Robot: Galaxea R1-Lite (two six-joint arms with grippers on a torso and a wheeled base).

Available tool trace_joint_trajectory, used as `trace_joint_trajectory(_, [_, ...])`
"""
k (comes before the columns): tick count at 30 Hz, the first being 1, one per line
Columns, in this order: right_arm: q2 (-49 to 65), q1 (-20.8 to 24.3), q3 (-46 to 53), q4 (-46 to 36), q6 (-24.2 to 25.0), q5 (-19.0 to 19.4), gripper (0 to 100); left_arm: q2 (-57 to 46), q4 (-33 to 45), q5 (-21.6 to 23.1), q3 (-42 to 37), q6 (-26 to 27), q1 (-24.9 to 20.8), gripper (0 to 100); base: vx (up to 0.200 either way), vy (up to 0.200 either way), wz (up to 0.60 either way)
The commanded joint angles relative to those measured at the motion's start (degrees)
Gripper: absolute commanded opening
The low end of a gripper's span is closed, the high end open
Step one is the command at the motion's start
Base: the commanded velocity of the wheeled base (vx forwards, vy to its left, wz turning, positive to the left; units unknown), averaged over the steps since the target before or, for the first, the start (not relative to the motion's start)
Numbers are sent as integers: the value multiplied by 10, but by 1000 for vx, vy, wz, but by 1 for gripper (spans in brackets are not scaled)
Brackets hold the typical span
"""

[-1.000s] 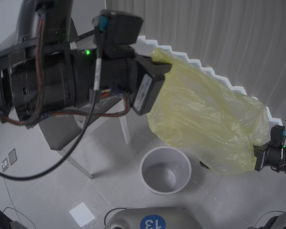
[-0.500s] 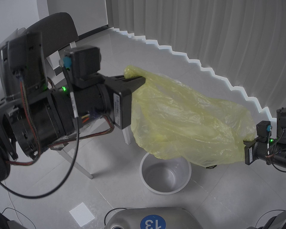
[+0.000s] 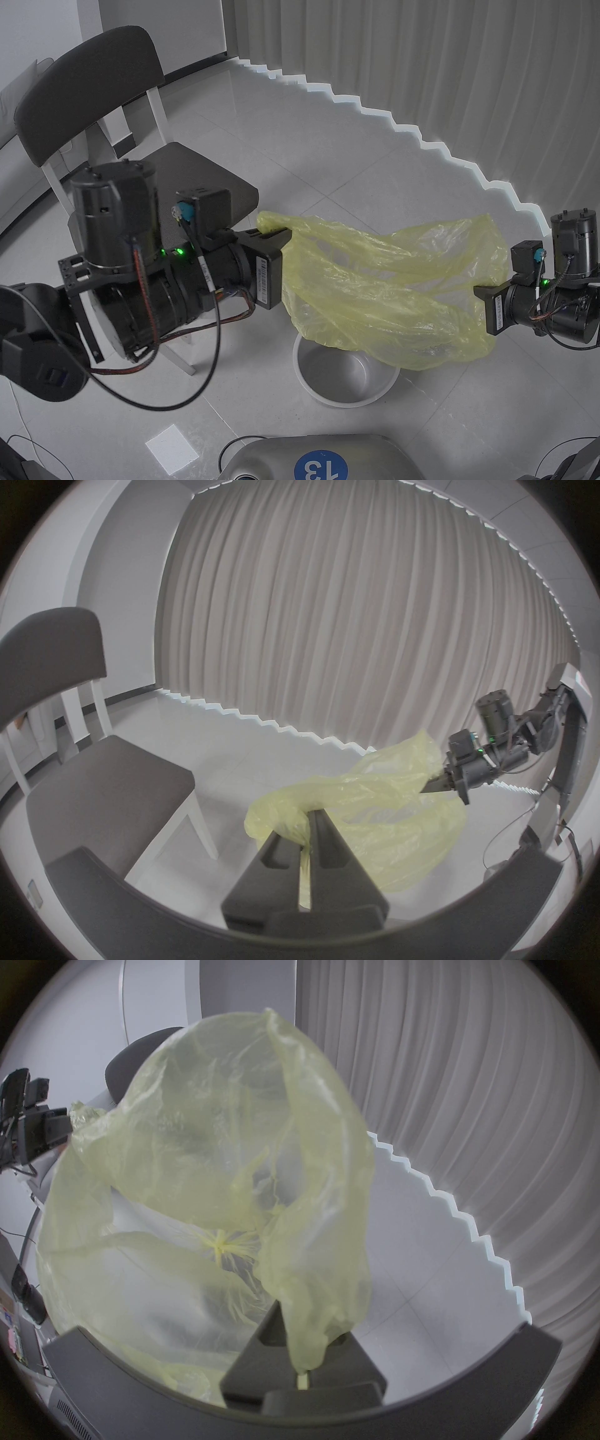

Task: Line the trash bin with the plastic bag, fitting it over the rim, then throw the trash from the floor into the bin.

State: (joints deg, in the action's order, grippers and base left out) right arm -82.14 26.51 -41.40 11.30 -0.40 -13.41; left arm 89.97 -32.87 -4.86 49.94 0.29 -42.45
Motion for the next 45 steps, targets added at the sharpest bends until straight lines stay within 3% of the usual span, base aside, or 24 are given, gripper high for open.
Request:
trace_joint_trajectory(1, [-42, 17, -7, -3, 8, -21, 0, 64, -30, -21, 3, -22, 3, 0, 0, 0, 0])
trace_joint_trajectory(10, [-91, 23, -6, 1, 1, -58, 0, 138, -70, -22, 9, -24, 9, 0, 0, 0, 0])
trace_joint_trajectory(20, [-168, 39, -5, 47, 7, -66, 0, 181, -91, -15, 2, -26, 36, 0, 0, 0, 0])
trace_joint_trajectory(23, [-201, 48, 1, 89, 2, -66, 0, 199, -92, -5, -6, -26, 47, 0, 0, 0, 0])
trace_joint_trajectory(33, [-266, 64, -9, 105, 0, -64, 0, 212, -125, 32, -13, -25, 85, 0, 0, 0, 0])
trace_joint_trajectory(45, [-292, 64, 9, 129, 1, -64, 0, 239, -139, 79, -1, -26, 82, 0, 0, 0, 0])
